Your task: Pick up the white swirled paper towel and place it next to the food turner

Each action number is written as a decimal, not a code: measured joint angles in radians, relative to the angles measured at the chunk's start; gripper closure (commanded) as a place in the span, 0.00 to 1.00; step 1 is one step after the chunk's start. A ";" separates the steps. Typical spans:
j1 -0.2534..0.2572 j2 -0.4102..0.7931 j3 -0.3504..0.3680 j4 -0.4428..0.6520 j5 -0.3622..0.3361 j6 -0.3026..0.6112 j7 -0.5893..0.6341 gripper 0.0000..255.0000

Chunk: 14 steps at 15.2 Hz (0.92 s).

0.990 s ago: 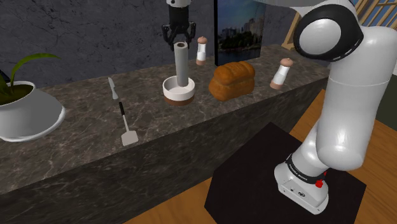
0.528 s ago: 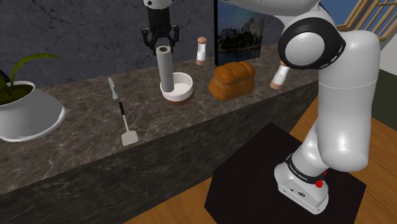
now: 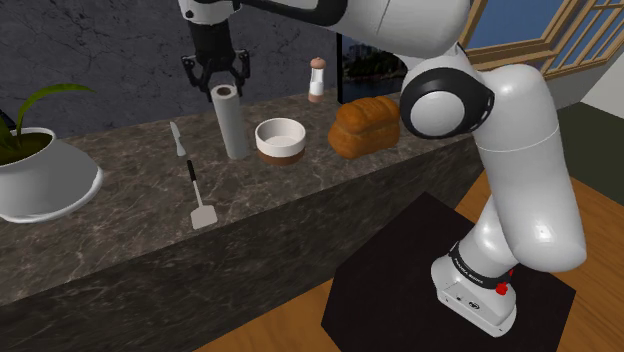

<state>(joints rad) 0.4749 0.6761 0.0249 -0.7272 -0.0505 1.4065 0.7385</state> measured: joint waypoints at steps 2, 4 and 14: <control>0.004 -0.009 0.001 -0.034 0.000 0.024 0.007 1.00; 0.004 -0.037 0.002 -0.109 0.000 0.071 0.010 1.00; -0.001 -0.104 0.003 -0.346 0.001 0.242 0.016 1.00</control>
<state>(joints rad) 0.4736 0.5725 0.0275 -1.0734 -0.0495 1.6484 0.7545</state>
